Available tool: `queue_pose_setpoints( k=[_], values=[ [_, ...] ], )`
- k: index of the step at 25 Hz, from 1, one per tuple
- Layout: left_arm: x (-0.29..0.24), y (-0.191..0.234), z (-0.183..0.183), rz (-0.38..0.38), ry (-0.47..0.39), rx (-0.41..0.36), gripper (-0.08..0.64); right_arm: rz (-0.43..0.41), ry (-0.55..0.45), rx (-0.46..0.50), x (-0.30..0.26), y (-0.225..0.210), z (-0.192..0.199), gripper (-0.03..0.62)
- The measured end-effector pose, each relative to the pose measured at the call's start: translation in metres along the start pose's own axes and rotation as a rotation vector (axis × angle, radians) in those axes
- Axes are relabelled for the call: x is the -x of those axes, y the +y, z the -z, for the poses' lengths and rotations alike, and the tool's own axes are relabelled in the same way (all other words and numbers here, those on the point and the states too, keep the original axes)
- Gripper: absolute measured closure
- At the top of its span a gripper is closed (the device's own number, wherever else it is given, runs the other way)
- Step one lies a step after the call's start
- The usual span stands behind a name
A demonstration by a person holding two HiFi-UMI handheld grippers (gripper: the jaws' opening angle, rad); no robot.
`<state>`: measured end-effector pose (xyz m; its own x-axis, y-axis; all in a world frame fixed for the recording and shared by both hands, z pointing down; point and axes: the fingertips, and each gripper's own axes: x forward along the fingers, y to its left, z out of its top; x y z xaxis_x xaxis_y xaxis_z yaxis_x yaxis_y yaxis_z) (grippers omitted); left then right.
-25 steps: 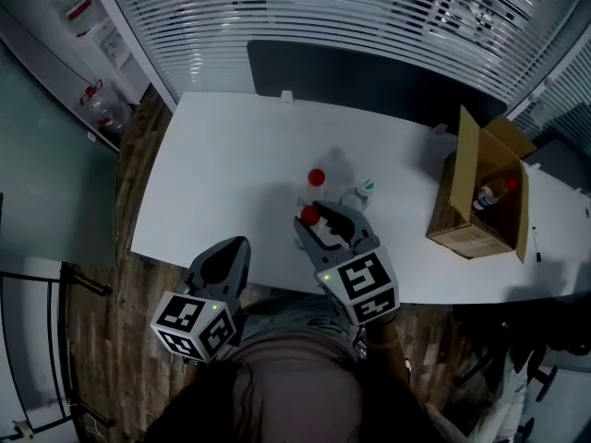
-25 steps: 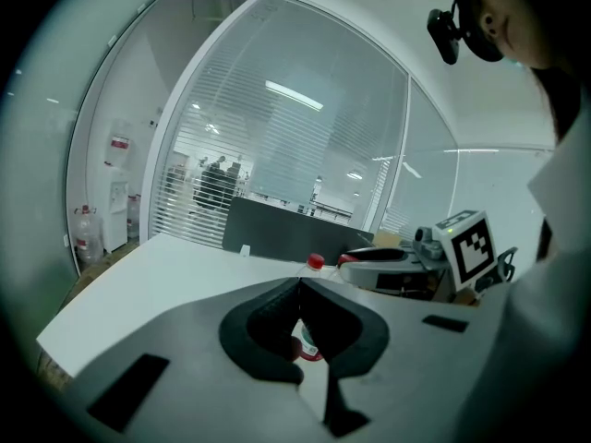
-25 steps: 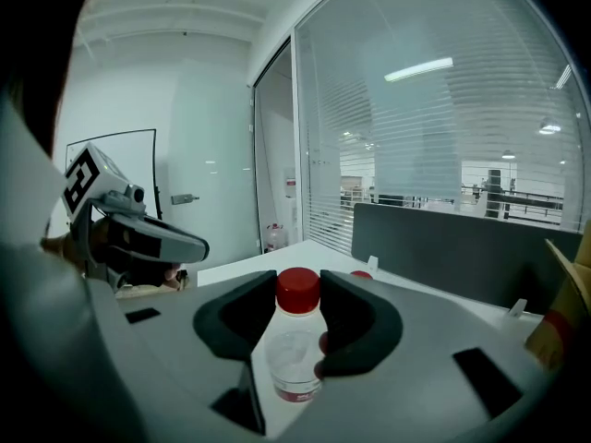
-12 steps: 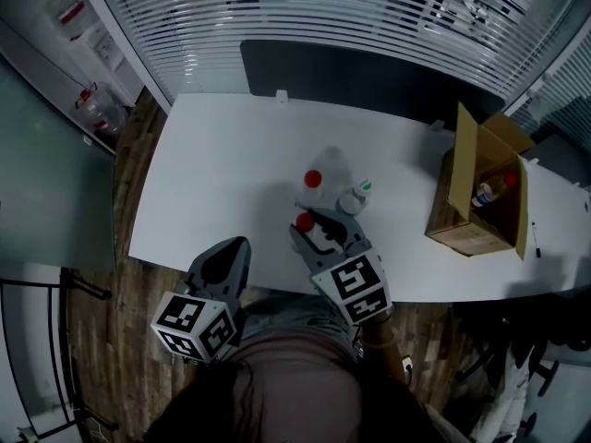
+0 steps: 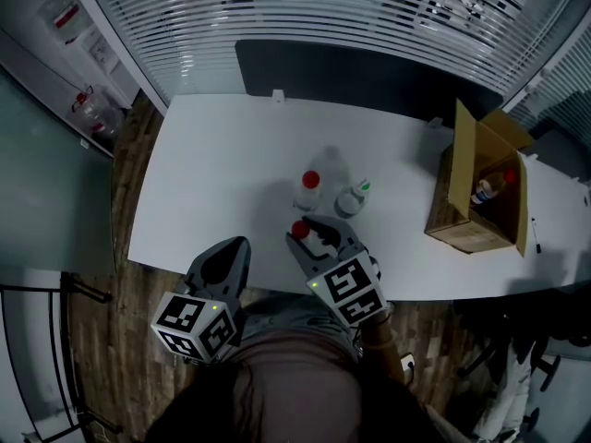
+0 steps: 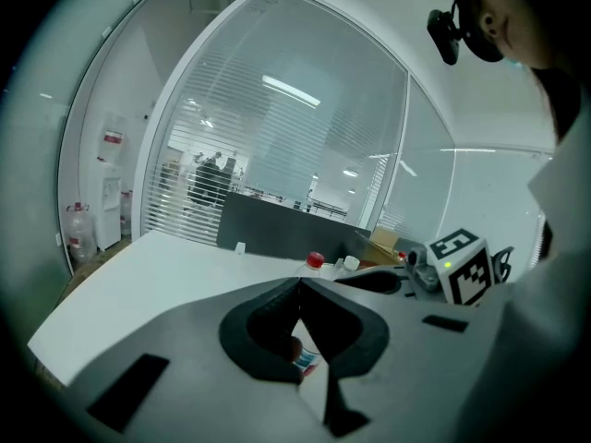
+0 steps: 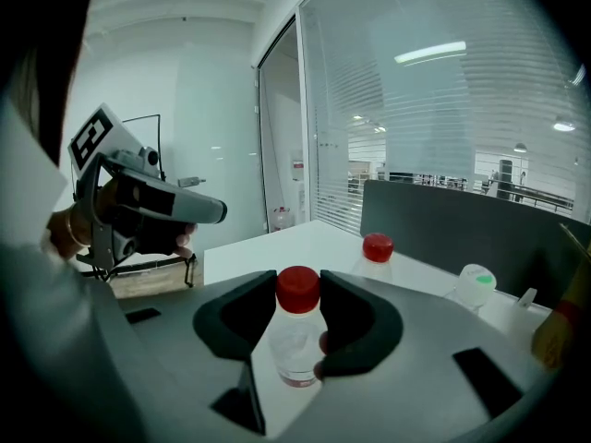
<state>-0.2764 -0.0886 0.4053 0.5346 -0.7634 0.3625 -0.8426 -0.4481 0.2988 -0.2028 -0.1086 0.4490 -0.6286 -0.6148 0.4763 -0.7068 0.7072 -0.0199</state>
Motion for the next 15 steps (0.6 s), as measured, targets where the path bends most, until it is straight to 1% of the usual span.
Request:
queue_pose_setpoints(
  k=[4,8,12,15],
  values=[
    [-0.0016,-0.0006,-0.0001,0.006,0.002,0.0,0.551,-0.001,-0.009,-0.01,-0.0002,0.0007,0.0001,0.426],
    [-0.0034,-0.0016,0.0003,0.013,0.005,-0.003,0.552,0.002,-0.02,-0.043,0.0003,-0.0025,0.0004,0.426],
    [-0.0044,-0.002,-0.0006,0.017,0.003,-0.005,0.552,-0.018,-0.022,-0.072,0.0,-0.0011,0.0014,0.426],
    [-0.0039,-0.0028,-0.0005,0.019,0.003,-0.005,0.552,-0.028,-0.022,-0.072,0.0006,0.0018,0.0024,0.426]
  ],
)
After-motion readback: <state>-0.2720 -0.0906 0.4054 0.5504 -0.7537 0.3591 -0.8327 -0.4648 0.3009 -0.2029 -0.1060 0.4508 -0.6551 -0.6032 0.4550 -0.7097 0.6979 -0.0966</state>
